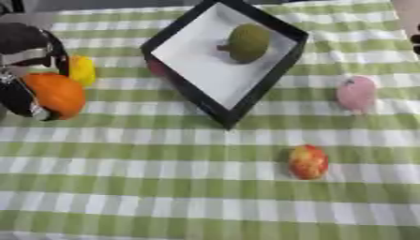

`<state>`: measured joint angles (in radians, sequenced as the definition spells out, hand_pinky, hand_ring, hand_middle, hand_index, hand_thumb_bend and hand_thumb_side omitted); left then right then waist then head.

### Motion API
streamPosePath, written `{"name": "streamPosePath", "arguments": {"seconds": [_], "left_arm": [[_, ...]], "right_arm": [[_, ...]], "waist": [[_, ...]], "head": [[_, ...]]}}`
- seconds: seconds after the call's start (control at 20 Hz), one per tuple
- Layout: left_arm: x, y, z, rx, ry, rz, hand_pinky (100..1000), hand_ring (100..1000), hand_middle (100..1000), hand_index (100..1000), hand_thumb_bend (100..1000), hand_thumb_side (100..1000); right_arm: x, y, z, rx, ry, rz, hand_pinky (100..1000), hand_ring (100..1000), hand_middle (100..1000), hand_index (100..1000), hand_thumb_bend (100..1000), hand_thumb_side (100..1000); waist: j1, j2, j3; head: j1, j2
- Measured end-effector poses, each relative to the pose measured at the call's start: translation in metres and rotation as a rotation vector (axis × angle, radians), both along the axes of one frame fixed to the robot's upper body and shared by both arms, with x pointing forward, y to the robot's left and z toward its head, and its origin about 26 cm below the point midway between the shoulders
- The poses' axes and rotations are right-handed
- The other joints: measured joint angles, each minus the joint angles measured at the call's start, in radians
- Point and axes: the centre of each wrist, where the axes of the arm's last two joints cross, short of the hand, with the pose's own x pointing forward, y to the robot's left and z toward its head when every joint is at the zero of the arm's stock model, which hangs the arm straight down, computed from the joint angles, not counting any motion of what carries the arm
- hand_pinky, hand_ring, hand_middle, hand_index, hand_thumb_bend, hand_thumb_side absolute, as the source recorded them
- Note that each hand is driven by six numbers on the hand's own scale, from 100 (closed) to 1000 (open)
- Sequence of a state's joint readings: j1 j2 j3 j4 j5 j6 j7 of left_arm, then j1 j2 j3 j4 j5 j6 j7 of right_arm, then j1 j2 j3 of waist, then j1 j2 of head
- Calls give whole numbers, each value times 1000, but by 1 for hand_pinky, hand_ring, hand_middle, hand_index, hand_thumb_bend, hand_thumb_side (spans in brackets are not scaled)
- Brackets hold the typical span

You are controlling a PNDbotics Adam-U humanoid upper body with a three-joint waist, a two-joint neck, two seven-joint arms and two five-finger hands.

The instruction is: Pick up objects on the table and place them in the box.

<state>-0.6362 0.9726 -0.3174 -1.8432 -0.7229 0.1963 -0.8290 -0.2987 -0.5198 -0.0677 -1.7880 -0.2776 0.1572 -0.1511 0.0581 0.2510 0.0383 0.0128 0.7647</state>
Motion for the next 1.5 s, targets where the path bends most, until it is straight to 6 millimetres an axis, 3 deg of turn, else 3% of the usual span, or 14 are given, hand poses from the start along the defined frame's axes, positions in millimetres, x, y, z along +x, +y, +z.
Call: {"name": "streamPosePath", "arguments": {"seconds": [0.6,1.0,1.3,1.5], "left_arm": [[6,-47,51,-3,-155,-143,711,691,642,623,574,100],[40,-90,73,-65,-247,-184,714,686,633,615,571,100],[66,-130,83,-72,-266,-193,719,692,640,619,574,100],[103,-154,70,-49,-241,-161,721,695,646,621,580,100]], "right_arm": [[2,1,6,-9,-15,11,805,743,686,898,100,621],[6,7,14,-13,-39,49,804,744,686,898,100,604],[8,11,21,-11,-56,74,804,744,686,898,100,603],[9,13,23,-13,-60,82,804,744,686,898,100,605]], "waist": [[0,0,-9],[0,0,-27],[0,0,-44],[0,0,-55]], "head": [[-22,0],[-30,-2],[-23,-25],[-11,-35]]}}
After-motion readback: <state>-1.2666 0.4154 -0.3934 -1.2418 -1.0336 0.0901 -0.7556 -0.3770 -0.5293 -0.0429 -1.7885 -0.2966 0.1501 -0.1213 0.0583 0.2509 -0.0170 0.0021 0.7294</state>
